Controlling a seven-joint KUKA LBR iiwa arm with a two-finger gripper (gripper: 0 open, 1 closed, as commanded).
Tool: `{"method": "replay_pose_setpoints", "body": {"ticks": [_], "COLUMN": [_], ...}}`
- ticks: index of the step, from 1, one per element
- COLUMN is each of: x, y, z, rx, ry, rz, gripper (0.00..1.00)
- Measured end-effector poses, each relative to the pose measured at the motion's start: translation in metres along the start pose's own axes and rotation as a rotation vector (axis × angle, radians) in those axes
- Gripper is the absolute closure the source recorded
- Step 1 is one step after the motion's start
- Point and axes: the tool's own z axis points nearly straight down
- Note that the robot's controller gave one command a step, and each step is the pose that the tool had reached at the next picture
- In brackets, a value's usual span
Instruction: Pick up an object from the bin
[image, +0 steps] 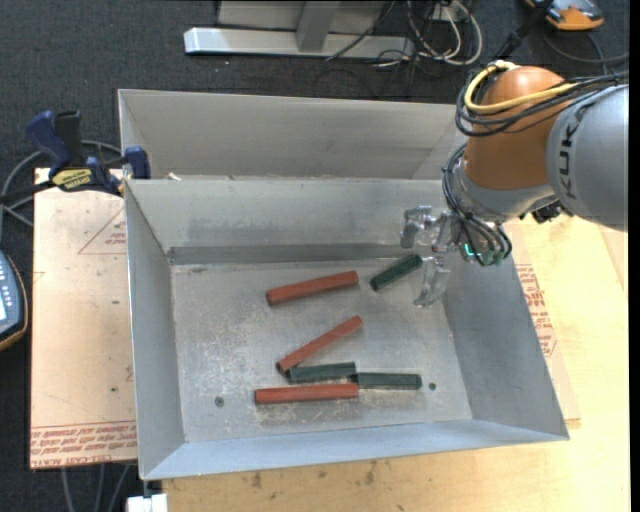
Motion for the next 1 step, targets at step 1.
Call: {"method": "replay_pose_setpoints", "body": {"ticks": [1], "x": [-0.009], "y": [-0.0004], "z": [0.0956], "rx": [-0.001], "ry": [-0.001], "rz": [0.013], "gripper": [0.0]}}
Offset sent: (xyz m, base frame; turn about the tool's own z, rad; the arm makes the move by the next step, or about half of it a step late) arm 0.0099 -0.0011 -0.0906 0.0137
